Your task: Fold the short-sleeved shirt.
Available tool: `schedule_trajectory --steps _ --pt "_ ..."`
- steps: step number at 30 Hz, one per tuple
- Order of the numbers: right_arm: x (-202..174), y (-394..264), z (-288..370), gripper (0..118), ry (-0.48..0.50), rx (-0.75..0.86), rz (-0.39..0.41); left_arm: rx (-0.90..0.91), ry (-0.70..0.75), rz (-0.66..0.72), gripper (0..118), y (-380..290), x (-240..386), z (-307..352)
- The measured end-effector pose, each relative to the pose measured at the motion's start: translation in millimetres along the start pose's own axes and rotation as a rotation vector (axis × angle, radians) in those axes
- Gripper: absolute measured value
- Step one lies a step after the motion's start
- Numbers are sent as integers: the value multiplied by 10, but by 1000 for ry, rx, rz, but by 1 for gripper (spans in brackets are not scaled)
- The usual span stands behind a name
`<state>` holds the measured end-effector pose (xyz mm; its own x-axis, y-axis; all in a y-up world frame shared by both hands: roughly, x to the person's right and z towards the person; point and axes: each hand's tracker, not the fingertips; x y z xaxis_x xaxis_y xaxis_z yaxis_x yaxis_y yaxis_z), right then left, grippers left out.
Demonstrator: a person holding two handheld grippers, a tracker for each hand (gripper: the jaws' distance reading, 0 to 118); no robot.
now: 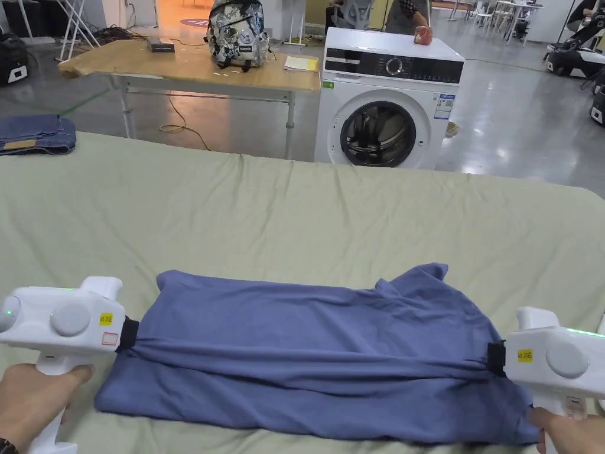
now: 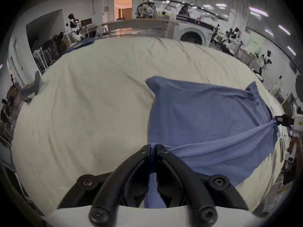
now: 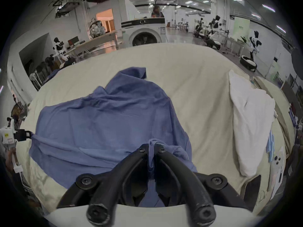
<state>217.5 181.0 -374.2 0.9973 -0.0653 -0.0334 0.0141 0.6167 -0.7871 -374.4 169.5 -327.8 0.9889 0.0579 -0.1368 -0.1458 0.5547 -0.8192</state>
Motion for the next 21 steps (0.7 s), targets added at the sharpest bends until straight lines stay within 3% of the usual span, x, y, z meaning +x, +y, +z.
schedule_trajectory --steps 5,7,9,10,14,16,17,18,20,21 --pt "-52 -25 -97 12 -18 -20 28 -29 0 15 5 38 -160 -281" --pt "-67 -12 -56 39 -50 -5 43 -20 -11 12 23 43 -182 -236" --pt "-116 -30 62 60 -69 53 52 14 -62 12 50 25 -147 -86" --pt "-125 -33 136 60 -62 94 65 56 -74 6 55 14 -121 6" --pt "-345 -107 464 60 -62 211 118 213 -43 -87 55 -139 184 461" --pt "-460 -199 633 50 -31 272 119 289 -5 -112 55 -265 359 670" --pt "-507 -245 692 34 -27 295 122 315 -1 -109 51 -316 403 739" --pt "-526 -284 729 22 -27 325 133 361 2 -92 38 -395 456 833" --pt "-622 -395 815 16 -50 362 155 435 -20 -74 32 -537 553 1029" --pt "-663 -458 859 0 -53 381 158 470 -13 -58 5 -613 607 1118"
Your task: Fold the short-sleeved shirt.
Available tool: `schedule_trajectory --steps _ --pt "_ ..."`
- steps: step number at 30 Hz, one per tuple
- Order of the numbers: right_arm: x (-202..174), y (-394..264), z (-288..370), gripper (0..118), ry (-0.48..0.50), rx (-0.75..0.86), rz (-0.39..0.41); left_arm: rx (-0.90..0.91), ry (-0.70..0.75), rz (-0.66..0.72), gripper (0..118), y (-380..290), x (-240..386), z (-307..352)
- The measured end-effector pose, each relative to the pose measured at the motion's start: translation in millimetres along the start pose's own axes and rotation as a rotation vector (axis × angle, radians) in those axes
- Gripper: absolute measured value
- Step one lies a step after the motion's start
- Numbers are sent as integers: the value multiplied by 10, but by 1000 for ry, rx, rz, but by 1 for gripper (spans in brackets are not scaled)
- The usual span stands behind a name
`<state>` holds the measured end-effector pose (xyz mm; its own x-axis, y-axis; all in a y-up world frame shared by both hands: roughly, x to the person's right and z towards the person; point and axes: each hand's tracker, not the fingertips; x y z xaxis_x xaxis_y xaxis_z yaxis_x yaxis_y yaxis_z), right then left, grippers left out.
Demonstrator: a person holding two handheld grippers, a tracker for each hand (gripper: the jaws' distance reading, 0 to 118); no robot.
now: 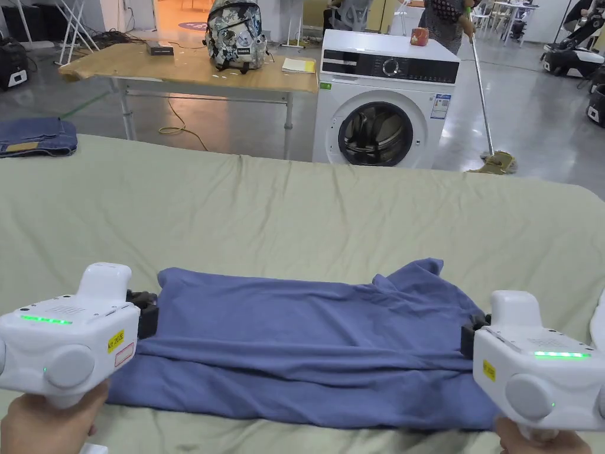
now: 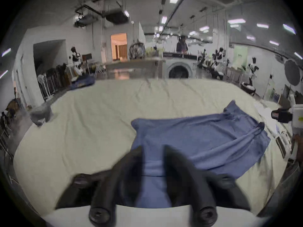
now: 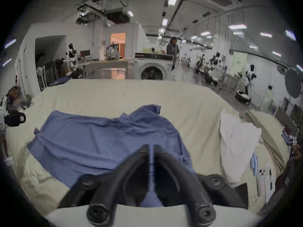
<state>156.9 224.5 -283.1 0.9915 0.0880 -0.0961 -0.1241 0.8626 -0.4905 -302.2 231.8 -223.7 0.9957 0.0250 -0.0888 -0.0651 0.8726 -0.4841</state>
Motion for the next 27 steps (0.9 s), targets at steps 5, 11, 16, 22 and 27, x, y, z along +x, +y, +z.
schedule_trajectory --steps 5,11,16,22,27 --pt "-151 -155 267 0 36 35 -17 5 -3 -6 0 -144 154 345" --pt "-231 -325 520 0 32 53 -24 -63 24 55 0 -324 -4 543" --pt "-173 -472 540 0 62 12 -58 -289 20 62 0 -364 -340 84" --pt "-89 -619 486 0 52 -36 -50 -452 1 132 0 -266 -771 -535" --pt "-21 -737 436 0 39 -73 -6 -564 -43 186 59 -256 -850 -792"
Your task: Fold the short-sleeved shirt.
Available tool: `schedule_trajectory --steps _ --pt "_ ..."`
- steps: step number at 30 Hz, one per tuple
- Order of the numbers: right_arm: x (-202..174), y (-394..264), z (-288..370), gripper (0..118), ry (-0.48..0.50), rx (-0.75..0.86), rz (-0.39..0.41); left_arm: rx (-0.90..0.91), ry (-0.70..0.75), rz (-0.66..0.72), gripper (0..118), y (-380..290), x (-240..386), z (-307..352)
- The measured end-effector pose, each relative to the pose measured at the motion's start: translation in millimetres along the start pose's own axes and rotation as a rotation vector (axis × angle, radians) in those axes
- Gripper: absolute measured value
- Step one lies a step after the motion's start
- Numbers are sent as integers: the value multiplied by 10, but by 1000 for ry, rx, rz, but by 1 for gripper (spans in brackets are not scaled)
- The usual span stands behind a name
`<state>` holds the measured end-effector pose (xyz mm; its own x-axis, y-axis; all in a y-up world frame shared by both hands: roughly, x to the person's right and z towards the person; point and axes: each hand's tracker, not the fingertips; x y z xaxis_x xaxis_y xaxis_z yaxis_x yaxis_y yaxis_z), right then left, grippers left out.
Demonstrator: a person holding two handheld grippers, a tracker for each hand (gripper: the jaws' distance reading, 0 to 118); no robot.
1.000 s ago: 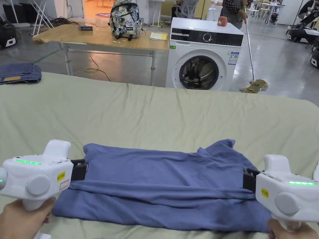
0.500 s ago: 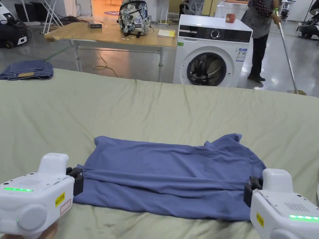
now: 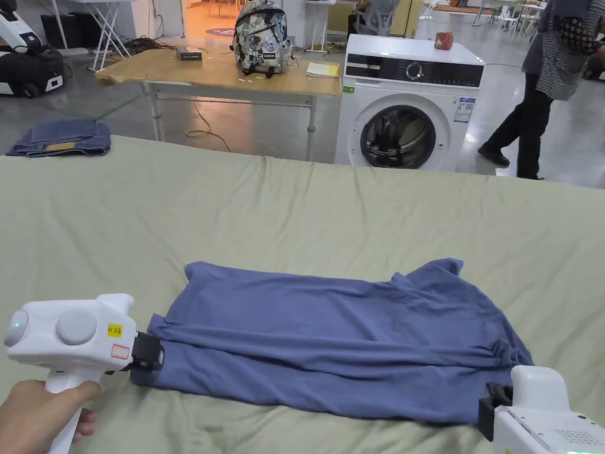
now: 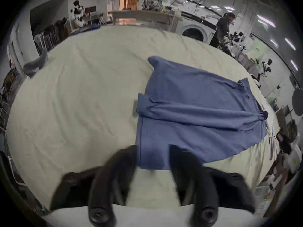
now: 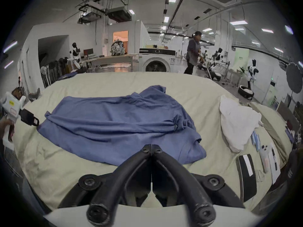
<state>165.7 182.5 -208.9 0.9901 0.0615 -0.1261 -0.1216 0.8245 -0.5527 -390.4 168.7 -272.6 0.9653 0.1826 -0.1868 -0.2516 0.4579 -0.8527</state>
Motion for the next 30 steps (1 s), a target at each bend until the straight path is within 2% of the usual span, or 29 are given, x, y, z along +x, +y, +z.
schedule_trajectory --steps 5,8,10,12,14,19,25,26,27,28,29,30 --pt "74 -67 -14 0 -10 -19 2 -156 101 -32 59 -19 17 -381" --pt "105 -78 13 0 -15 -25 1 -100 126 -19 56 -77 135 -313" --pt "132 -86 20 0 -15 -29 -8 -83 134 -75 36 -117 223 -297" --pt "145 -87 15 0 -14 -33 -11 -67 146 -139 7 -179 350 -248" --pt "154 -86 19 0 -13 -35 -13 -67 135 -123 2 -189 340 -243" --pt "229 -47 46 0 -12 -38 -20 -2 63 -72 0 -272 172 -102" --pt "568 213 -85 0 -60 -93 -48 44 24 -87 0 -468 289 199" --pt "633 266 -149 8 -73 -127 -38 55 22 -88 0 -487 299 229" --pt "700 311 -226 30 -80 -163 -20 54 20 -90 0 -500 312 249" --pt "746 341 -294 48 -85 -193 -11 62 18 -92 0 -503 340 284" --pt "800 373 -387 58 -91 -231 -3 68 17 -96 0 -510 359 301" --pt "881 395 -521 59 -75 -279 -6 74 25 -100 0 -521 376 312"
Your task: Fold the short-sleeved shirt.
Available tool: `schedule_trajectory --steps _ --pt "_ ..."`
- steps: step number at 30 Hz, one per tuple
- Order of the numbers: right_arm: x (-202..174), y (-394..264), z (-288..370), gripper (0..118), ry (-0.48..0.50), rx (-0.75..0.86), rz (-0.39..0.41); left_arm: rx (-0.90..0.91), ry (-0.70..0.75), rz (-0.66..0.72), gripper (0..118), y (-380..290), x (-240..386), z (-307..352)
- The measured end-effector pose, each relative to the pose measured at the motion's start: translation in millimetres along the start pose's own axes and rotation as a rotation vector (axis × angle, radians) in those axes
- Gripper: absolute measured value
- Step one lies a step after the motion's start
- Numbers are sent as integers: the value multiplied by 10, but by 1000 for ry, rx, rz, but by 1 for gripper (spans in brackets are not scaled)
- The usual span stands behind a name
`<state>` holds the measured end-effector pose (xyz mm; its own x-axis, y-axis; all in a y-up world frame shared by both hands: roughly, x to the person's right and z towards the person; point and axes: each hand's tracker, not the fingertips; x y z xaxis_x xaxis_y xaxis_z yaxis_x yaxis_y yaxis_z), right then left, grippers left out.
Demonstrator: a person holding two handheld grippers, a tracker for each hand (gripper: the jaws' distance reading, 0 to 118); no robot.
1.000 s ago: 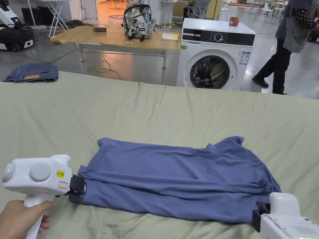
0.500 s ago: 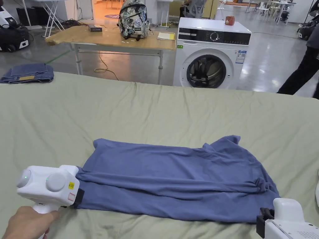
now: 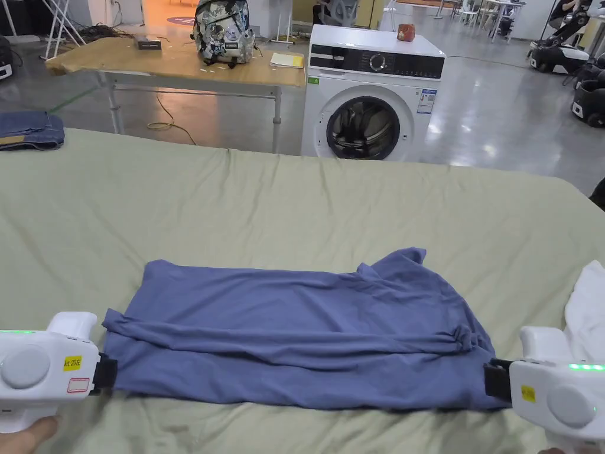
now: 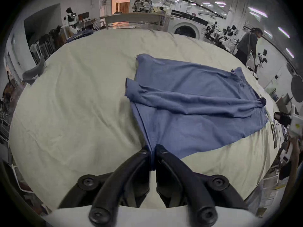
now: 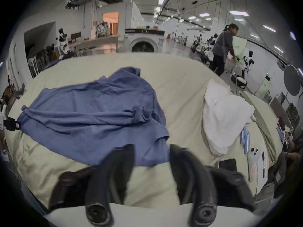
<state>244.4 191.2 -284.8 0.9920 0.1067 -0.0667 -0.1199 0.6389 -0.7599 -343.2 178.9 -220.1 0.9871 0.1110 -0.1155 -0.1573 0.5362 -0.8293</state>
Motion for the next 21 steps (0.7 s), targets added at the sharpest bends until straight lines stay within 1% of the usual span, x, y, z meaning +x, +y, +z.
schedule_trajectory --steps 4,5,8,9,10,11,12,13,14,16,17,18,19,21 --pt "114 97 -397 59 19 -106 13 4 8 -12 0 5 31 15" --pt "126 109 -500 59 19 -136 2 5 9 -14 0 -5 43 20" --pt "149 102 -724 58 90 -233 -66 3 10 -12 0 17 -1 -28" --pt "145 81 -828 54 113 -263 -93 1 11 -10 0 11 2 -41" --pt "127 64 -858 48 112 -276 -103 -2 12 -6 0 9 4 -50" --pt "109 50 -833 33 99 -247 -100 -3 14 -1 0 6 9 -58" --pt "68 75 -804 10 108 -239 -122 -1 13 6 0 -2 7 -65" --pt "45 98 -799 5 169 -252 -160 0 14 12 0 -9 8 -75" --pt "15 100 -781 5 174 -253 -171 0 16 18 0 4 -39 -127" --pt "-91 94 -742 4 144 -245 -78 2 13 26 0 7 -63 -151" --pt "-140 92 -710 4 121 -236 -47 2 10 25 0 9 -63 -151" --pt "-151 79 -654 4 117 -226 -35 4 10 22 0 15 -74 -153" --pt "-149 72 -615 4 125 -222 -49 10 10 22 0 23 -81 -131" --pt "-80 120 -561 4 127 -193 -44 33 -9 36 0 55 -104 -45"
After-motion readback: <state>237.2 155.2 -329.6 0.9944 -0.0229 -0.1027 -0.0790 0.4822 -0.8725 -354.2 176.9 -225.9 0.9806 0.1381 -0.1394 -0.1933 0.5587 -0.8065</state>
